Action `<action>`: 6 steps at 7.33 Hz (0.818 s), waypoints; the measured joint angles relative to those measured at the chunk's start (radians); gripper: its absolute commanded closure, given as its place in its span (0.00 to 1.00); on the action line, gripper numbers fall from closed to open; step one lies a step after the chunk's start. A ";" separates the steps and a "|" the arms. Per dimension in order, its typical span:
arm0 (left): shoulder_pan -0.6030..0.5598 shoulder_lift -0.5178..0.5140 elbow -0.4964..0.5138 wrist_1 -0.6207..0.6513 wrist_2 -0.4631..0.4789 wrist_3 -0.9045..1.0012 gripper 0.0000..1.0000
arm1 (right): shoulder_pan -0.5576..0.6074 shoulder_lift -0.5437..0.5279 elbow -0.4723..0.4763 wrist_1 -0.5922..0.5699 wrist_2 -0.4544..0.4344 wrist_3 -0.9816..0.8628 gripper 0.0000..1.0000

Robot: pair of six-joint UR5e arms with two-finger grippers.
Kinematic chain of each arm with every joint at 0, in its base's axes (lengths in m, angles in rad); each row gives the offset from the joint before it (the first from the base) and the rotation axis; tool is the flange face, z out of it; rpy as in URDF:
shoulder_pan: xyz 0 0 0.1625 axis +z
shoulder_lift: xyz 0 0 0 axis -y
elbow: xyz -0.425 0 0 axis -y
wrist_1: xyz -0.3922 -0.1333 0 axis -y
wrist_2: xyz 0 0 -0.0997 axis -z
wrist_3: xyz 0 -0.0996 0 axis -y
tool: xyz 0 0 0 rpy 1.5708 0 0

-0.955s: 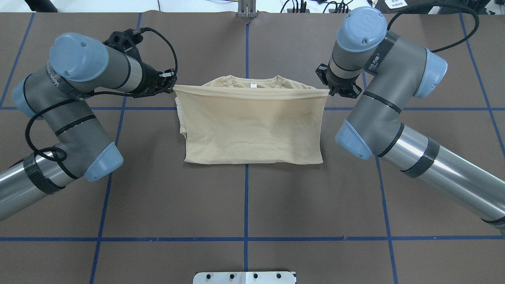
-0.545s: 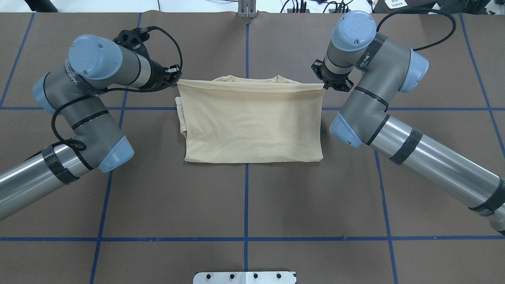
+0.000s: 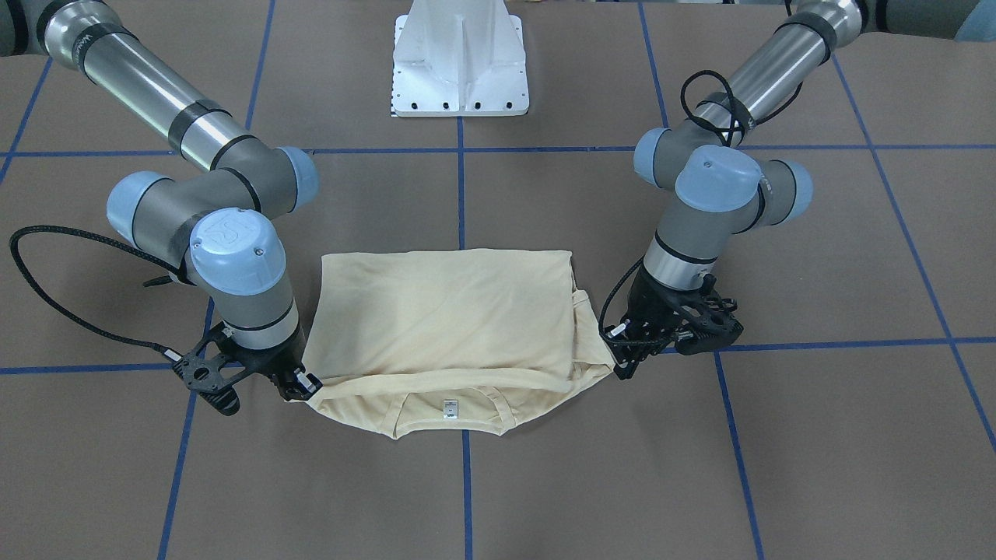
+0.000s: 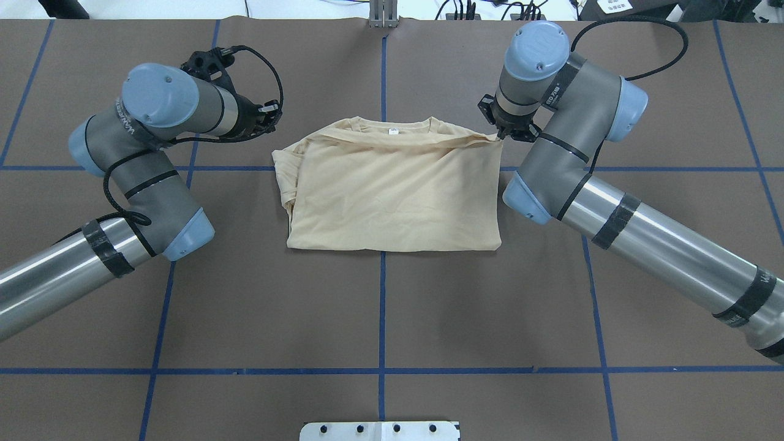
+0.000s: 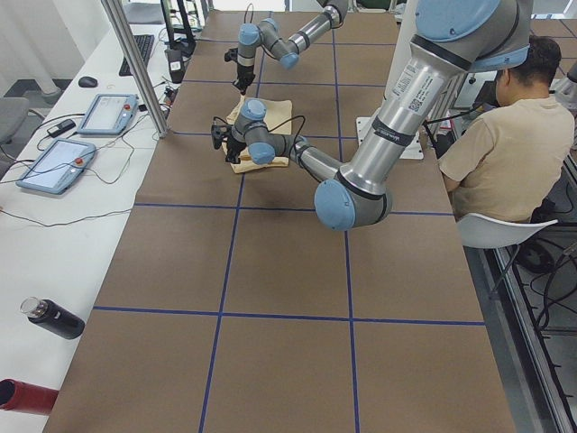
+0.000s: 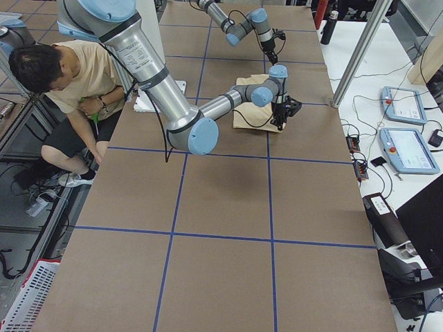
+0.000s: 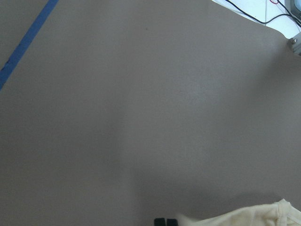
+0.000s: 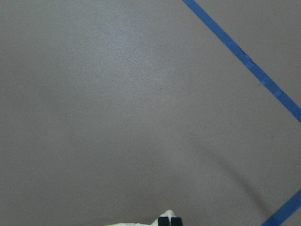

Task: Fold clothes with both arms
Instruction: 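Release the folded hem and raise both grippers away from the shirt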

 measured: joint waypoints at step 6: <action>0.000 -0.019 0.033 -0.066 0.000 -0.001 0.65 | 0.006 0.068 -0.027 0.015 0.001 0.006 0.00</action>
